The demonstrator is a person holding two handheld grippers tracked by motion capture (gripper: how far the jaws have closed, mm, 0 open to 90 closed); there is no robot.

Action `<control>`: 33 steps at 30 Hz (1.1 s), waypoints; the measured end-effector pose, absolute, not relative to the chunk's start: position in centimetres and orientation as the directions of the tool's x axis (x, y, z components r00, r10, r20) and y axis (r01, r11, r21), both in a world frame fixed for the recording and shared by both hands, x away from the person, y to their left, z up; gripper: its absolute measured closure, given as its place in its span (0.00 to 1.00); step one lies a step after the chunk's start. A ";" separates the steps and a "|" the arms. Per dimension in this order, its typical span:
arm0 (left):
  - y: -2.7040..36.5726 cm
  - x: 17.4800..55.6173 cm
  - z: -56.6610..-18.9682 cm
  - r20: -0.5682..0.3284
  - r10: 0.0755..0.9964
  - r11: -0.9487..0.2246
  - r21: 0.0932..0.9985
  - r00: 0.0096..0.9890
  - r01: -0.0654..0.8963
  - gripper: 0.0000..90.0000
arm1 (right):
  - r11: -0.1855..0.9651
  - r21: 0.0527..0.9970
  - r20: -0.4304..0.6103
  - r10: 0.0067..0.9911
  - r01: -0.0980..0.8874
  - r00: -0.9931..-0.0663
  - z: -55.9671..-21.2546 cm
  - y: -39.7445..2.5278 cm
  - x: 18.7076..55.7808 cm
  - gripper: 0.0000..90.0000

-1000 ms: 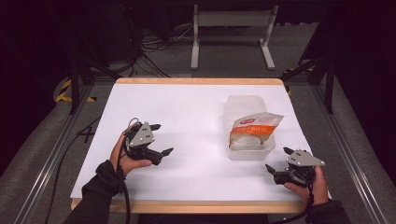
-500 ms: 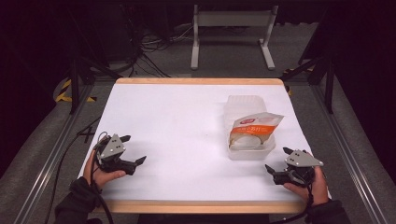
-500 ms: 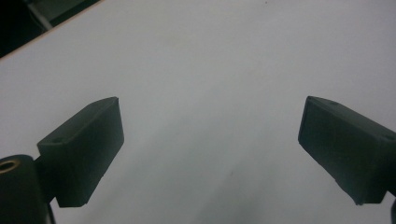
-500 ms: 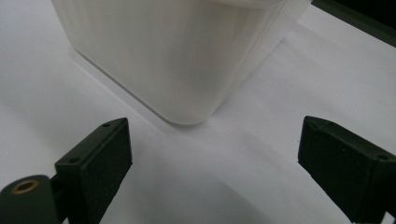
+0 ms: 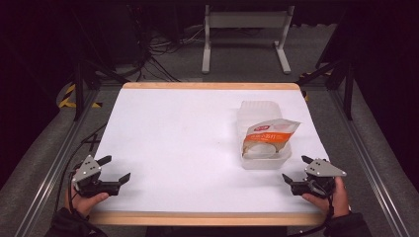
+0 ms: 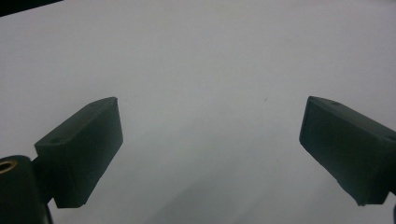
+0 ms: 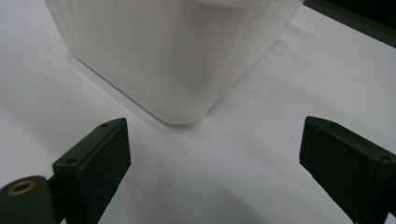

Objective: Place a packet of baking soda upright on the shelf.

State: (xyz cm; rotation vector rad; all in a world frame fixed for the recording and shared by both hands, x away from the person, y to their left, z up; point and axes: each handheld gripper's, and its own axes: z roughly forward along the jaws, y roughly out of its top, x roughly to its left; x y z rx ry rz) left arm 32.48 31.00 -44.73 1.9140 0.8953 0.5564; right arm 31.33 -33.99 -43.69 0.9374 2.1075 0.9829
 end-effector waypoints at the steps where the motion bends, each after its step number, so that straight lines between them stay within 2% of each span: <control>1: 31.4 32.4 -44.8 0.000 0.784 -0.289 0.885 0.621 0.366 0.07 | 0.469 0.817 -0.234 0.800 0.334 -0.553 -43.7 -34.0 31.3 0.11; 5: 32.1 32.1 -45.0 -0.045 0.791 -0.242 0.893 0.611 0.379 0.07 | 0.459 0.826 -0.235 0.808 0.326 -0.541 -43.5 -34.3 31.4 0.11; 33: 31.0 32.2 -44.9 0.004 0.788 -0.296 0.879 0.616 0.374 0.07 | 0.439 0.837 -0.210 0.809 0.327 -0.549 -43.5 -34.0 31.5 0.11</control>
